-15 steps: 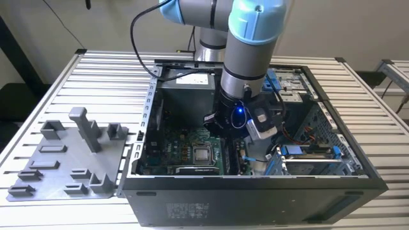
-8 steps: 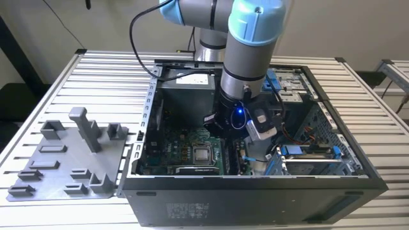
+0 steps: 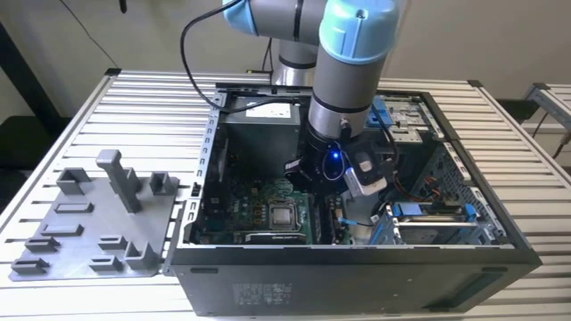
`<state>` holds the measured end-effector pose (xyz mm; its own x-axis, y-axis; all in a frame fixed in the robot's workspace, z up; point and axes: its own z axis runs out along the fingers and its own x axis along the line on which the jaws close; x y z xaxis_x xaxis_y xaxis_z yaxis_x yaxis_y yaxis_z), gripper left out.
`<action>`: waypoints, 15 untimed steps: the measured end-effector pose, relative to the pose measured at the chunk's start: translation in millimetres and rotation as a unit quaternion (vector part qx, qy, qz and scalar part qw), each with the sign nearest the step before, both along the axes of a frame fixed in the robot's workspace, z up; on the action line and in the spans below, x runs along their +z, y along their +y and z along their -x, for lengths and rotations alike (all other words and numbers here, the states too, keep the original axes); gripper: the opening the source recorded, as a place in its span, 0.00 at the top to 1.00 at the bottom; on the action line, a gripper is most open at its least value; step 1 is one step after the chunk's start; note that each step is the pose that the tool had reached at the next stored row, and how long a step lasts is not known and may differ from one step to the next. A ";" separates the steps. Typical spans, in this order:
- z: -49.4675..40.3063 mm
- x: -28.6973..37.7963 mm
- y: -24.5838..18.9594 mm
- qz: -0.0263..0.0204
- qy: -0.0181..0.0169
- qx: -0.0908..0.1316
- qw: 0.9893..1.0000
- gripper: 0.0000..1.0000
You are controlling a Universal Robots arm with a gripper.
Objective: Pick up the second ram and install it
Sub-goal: 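Insert the second ram into the second slot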
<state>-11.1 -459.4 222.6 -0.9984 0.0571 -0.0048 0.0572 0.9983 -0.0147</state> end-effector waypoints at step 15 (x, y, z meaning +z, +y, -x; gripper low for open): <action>-0.6 0.7 1.7 0.004 -0.001 0.005 1.000 0.86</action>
